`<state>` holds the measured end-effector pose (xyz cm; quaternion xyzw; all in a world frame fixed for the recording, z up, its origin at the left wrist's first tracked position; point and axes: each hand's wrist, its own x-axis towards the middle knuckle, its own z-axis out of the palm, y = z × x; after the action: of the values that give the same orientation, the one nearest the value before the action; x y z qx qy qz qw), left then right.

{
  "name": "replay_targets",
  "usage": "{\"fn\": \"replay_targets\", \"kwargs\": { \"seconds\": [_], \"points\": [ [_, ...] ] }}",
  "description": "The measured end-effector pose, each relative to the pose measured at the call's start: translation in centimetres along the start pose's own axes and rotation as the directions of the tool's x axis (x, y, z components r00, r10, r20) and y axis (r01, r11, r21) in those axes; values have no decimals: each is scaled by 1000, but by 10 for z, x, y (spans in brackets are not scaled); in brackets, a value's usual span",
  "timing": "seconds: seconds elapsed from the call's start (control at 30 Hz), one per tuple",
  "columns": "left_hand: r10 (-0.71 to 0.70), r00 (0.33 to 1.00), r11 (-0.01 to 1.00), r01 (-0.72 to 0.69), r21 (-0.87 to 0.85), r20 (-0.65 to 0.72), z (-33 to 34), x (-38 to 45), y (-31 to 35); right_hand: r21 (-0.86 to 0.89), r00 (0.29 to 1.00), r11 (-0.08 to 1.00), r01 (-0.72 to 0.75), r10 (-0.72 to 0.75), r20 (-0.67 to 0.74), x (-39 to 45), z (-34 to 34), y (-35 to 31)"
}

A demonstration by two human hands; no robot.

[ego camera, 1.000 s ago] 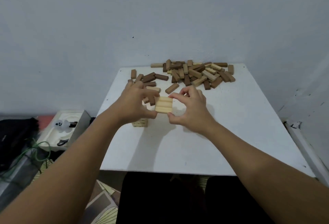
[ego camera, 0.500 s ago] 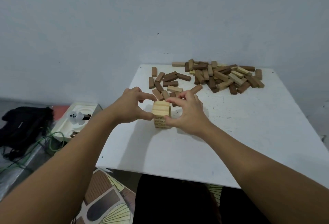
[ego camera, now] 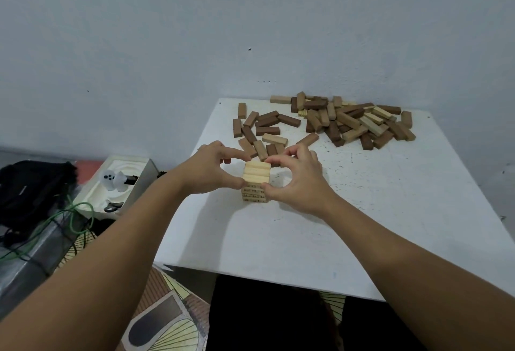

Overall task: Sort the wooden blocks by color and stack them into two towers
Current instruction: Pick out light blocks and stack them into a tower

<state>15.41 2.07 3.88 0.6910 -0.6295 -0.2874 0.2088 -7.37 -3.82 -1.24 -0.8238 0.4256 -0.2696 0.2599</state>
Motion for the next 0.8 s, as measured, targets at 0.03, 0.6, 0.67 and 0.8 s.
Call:
{"fn": "replay_targets", "kwargs": {
  "seconds": [0.03,0.6,0.67,0.8],
  "points": [
    [-7,1000,1000,7,-4,5,0,0,-2,0,1000,1000,0,0,4,0,1,0],
    [-94,996,953,91,-290,4,-1,-10,-13,290,974,942,-171,117,192,-12,-5,3],
    [-112,993,948,115,-298,27,-1,-11,-14,333,969,922,-196,131,208,-13,-2,3],
    [-119,992,911,125,-393,37,-5,-10,-14,390,974,898,-203,142,178,-9,2,9]
  ]
}}
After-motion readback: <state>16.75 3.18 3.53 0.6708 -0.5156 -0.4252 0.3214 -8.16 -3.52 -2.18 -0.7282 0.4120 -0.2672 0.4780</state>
